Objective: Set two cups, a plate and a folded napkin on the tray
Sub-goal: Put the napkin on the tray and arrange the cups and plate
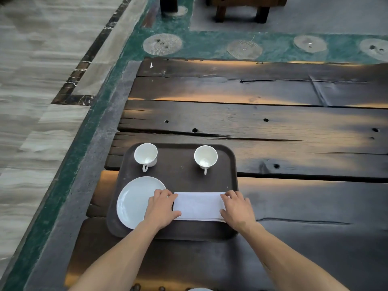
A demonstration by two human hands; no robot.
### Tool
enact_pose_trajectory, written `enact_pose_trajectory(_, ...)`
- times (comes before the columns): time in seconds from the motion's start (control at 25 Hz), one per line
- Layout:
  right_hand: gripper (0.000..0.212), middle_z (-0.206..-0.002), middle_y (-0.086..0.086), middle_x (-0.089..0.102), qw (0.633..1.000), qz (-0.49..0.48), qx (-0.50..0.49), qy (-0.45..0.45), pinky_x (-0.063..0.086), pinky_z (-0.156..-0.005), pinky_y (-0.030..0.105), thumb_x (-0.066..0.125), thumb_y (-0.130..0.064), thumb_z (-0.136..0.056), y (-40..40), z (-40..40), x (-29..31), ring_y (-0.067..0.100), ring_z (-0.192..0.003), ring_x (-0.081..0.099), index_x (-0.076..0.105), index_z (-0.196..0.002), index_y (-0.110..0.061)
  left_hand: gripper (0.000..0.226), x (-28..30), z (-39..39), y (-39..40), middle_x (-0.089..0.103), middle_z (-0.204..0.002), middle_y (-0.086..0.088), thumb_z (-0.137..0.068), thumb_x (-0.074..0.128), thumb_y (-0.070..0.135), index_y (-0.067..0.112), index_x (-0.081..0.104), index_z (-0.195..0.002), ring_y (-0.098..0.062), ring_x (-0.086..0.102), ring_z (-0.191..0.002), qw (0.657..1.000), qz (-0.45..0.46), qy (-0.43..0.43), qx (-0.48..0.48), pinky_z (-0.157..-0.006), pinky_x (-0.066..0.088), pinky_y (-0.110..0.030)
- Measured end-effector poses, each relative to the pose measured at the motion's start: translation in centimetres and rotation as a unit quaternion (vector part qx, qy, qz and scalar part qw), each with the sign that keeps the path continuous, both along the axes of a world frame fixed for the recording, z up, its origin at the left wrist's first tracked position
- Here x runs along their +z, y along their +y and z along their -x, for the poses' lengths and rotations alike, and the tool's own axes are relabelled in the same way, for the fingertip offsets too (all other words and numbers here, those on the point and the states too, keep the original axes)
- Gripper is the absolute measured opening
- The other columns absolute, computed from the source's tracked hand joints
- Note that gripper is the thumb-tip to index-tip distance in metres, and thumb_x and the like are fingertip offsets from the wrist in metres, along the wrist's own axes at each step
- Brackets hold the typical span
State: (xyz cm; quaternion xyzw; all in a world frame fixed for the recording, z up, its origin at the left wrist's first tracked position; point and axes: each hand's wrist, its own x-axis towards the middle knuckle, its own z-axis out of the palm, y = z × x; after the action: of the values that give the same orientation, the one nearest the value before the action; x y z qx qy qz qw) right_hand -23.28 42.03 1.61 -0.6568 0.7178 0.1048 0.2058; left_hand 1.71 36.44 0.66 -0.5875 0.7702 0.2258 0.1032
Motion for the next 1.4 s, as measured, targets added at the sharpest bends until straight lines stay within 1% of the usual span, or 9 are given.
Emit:
enact_pose_trajectory(0.24, 0.051, -0.147, 0.000, 0.039, 1.000, 0.003, -0.006, 0.017, 0.034, -0.100, 0.041, 0.048, -0.029, -0.094, -1.1, -0.1, -1.3, 0.025, -0.135, 0.032, 0.038, -0.143, -0.021, 0.063, -0.4, 0.6, -2.1, 0.042, -0.137, 0.006, -0.087, 0.059, 0.046, 0.029, 0.042, -0.145, -0.022, 0.029, -0.129, 0.999, 0.000, -0.024, -0.026, -0.105, 0.030, -0.033)
enact_pose_trajectory(0.36, 0.049, -0.146, 0.000, 0.041, 0.999, -0.003, -0.009, 0.034, 0.030, -0.104, 0.044, 0.047, -0.024, -0.094, -1.6, -0.1, -1.9, 0.025, -0.135, 0.032, 0.040, -0.142, -0.022, 0.062, -1.0, 0.7, -2.8, 0.042, -0.137, 0.005, -0.088, 0.058, 0.046, 0.029, 0.042, -0.145, -0.022, 0.030, -0.128, 0.998, -0.013, -0.044, -0.048, -0.106, 0.029, -0.035)
enact_pose_trajectory(0.52, 0.042, -0.133, 0.001, 0.050, 0.997, -0.006, 0.011, 0.082, 0.023, -0.107, 0.050, 0.043, -0.016, -0.093, -2.6, 0.6, -2.1, 0.026, -0.129, 0.036, 0.046, -0.135, -0.022, 0.050, -1.5, 1.0, -3.8, 0.047, -0.131, 0.004, -0.089, 0.056, 0.040, 0.031, 0.048, -0.137, -0.022, 0.034, -0.126, 0.995, 0.006, -0.070, -0.077, -0.108, 0.024, -0.036)
enact_pose_trajectory(0.64, 0.035, -0.123, 0.001, 0.056, 0.994, -0.022, 0.017, 0.104, 0.022, -0.106, 0.053, 0.045, -0.018, -0.093, -3.7, 1.5, -2.0, 0.028, -0.125, 0.038, 0.050, -0.127, -0.023, 0.035, -1.8, 1.0, -4.7, 0.052, -0.123, 0.007, -0.090, 0.055, 0.034, 0.032, 0.054, -0.125, -0.021, 0.037, -0.121, 0.993, 0.012, -0.076, -0.090, -0.108, 0.019, -0.036)
enact_pose_trajectory(0.72, 0.028, -0.118, -0.001, 0.059, 0.993, -0.037, 0.006, 0.110, 0.027, -0.102, 0.051, 0.048, -0.020, -0.093, -4.6, 1.9, -1.8, 0.027, -0.123, 0.040, 0.052, -0.120, -0.023, 0.026, -2.0, 0.9, -5.4, 0.054, -0.116, 0.009, -0.090, 0.053, 0.028, 0.031, 0.057, -0.115, -0.020, 0.038, -0.118, 0.995, 0.004, -0.062, -0.079, -0.110, 0.016, -0.037)
enact_pose_trajectory(0.8, 0.024, -0.114, -0.002, 0.061, 0.993, -0.048, -0.001, 0.110, 0.031, -0.093, 0.046, 0.050, -0.019, -0.091, -5.2, 2.1, -1.7, 0.026, -0.118, 0.042, 0.055, -0.114, -0.024, 0.019, -2.1, 1.0, -6.1, 0.056, -0.109, 0.009, -0.091, 0.052, 0.024, 0.031, 0.061, -0.107, -0.019, 0.040, -0.115, 0.996, -0.009, -0.053, -0.070, -0.112, 0.014, -0.038)
enact_pose_trajectory(0.96, 0.024, -0.107, -0.005, 0.064, 0.994, -0.053, -0.015, 0.092, 0.027, -0.076, 0.038, 0.051, -0.015, -0.087, -6.0, 2.2, -1.5, 0.023, -0.113, 0.043, 0.061, -0.106, -0.025, 0.017, -2.2, 1.1, -7.2, 0.057, -0.100, 0.009, -0.095, 0.051, 0.023, 0.030, 0.065, -0.101, -0.018, 0.042, -0.113, 0.996, -0.034, -0.048, -0.072, -0.113, 0.013, -0.043)
enact_pose_trajectory(1.2, 0.018, -0.103, -0.008, 0.064, 0.997, -0.042, -0.045, 0.056, 0.022, -0.073, 0.037, 0.055, -0.018, -0.085, -5.9, 2.5, -1.7, 0.021, -0.108, 0.043, 0.062, -0.098, -0.028, 0.020, -2.5, 1.1, -7.7, 0.060, -0.108, 0.006, -0.098, 0.047, 0.021, 0.029, 0.063, -0.104, -0.020, 0.043, -0.115, 0.996, -0.041, -0.046, -0.063, -0.113, 0.013, -0.045)
enact_pose_trajectory(1.4, 0.015, -0.103, -0.009, 0.063, 0.997, -0.023, -0.047, 0.050, 0.025, -0.076, 0.038, 0.055, -0.020, -0.087, -6.0, 2.0, -1.7, 0.021, -0.108, 0.042, 0.061, -0.098, -0.029, 0.018, -2.5, 0.8, -7.7, 0.059, -0.107, 0.006, -0.096, 0.048, 0.020, 0.030, 0.062, -0.102, -0.020, 0.043, -0.114, 0.996, -0.041, -0.060, -0.058, -0.112, 0.013, -0.045)
